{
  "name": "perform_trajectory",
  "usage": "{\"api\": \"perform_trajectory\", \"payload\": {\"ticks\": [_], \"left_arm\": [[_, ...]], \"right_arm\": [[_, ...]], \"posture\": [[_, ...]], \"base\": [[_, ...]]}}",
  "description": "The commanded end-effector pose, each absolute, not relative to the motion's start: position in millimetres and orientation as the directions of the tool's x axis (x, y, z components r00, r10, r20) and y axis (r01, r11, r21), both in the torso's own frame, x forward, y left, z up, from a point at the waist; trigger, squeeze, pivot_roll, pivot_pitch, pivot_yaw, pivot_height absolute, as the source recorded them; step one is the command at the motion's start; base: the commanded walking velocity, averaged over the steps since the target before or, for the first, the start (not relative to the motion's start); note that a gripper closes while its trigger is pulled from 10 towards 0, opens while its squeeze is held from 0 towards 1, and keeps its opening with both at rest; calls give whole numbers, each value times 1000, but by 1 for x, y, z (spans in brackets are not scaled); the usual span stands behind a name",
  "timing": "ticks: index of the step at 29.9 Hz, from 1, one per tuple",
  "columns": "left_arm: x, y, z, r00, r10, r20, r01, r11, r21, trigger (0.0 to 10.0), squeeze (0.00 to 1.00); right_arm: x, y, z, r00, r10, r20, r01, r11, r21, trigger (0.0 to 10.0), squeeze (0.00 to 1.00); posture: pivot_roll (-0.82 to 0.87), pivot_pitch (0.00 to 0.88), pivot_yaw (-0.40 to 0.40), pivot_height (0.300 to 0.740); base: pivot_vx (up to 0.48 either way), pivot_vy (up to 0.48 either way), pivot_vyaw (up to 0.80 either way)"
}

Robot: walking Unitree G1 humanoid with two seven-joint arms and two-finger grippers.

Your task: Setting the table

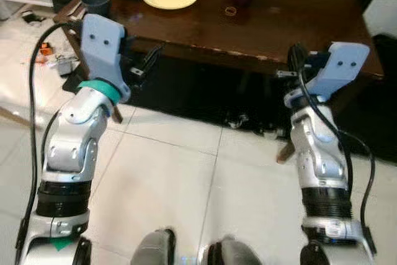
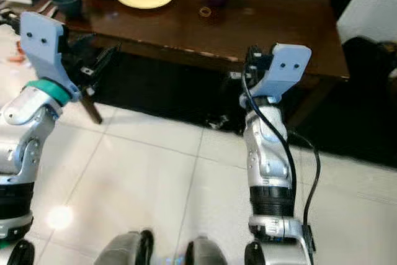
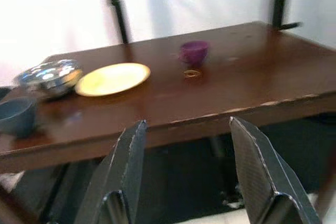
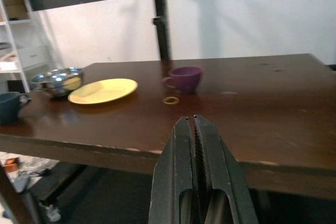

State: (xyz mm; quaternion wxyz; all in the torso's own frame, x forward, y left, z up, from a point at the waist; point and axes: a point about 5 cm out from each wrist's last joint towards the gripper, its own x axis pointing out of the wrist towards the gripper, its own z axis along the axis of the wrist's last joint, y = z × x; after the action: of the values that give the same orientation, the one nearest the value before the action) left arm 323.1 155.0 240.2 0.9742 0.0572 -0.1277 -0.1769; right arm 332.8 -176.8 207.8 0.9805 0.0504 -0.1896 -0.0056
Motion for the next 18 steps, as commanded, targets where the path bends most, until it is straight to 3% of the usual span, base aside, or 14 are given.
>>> {"api": "perform_trajectory", "payload": {"ticks": [1, 18], "left_arm": [[323, 154, 238, 903, -369, 220, 341, 927, 153, 10000, 0], [323, 153, 238, 904, -369, 217, 342, 927, 154, 10000, 0]], "right_arm": [[332, -179, 206, 930, -43, 365, 4, 994, 107, 10000, 0], [332, -181, 206, 929, -55, 365, 7, 991, 130, 10000, 0]], "posture": [[63, 17, 55, 740], [63, 19, 56, 740]], "base": [[-300, 0, 0], [-281, 0, 0]]}}
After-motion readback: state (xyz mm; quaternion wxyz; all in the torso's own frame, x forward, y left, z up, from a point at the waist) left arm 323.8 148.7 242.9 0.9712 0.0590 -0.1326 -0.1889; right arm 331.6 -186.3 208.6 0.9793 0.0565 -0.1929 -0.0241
